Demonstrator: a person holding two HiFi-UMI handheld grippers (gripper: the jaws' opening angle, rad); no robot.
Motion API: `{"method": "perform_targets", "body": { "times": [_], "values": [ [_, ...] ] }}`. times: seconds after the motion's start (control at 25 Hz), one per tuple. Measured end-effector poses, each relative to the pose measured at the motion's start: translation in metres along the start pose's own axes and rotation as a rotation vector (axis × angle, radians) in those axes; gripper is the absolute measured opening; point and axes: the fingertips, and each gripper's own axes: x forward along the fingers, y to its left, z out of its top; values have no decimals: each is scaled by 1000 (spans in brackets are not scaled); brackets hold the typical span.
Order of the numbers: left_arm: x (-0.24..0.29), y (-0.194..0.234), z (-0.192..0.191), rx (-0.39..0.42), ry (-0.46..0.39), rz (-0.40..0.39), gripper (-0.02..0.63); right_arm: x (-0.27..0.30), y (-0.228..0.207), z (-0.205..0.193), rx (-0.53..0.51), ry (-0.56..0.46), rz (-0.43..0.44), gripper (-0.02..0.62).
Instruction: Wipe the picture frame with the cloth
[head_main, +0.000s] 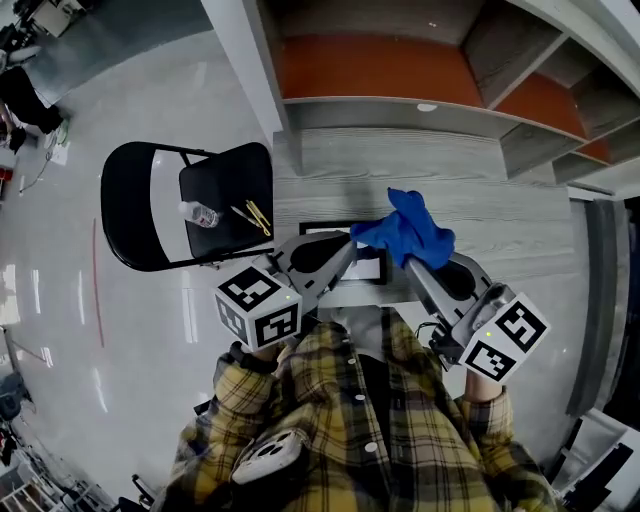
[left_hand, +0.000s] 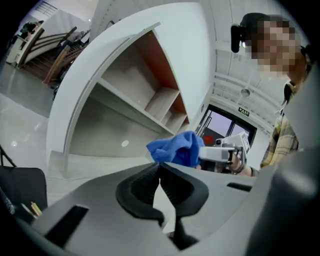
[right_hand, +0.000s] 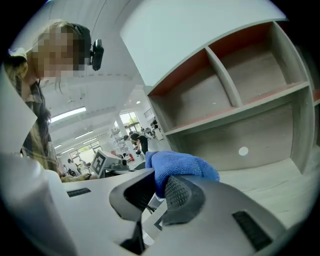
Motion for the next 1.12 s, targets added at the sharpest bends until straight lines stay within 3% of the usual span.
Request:
{"method": "perform_targets", "body": {
  "times": [0.24, 0.48, 1.12],
  "values": [
    [4, -51, 37, 54, -92, -10, 6, -32, 2, 25, -5, -79, 23, 41],
    [2, -55, 42, 124, -88, 2, 6, -38, 1, 28, -16, -125, 21, 41],
    [2, -62, 46, 153, -106, -18, 6, -38, 3, 31, -75, -117, 23, 41]
  ]
}}
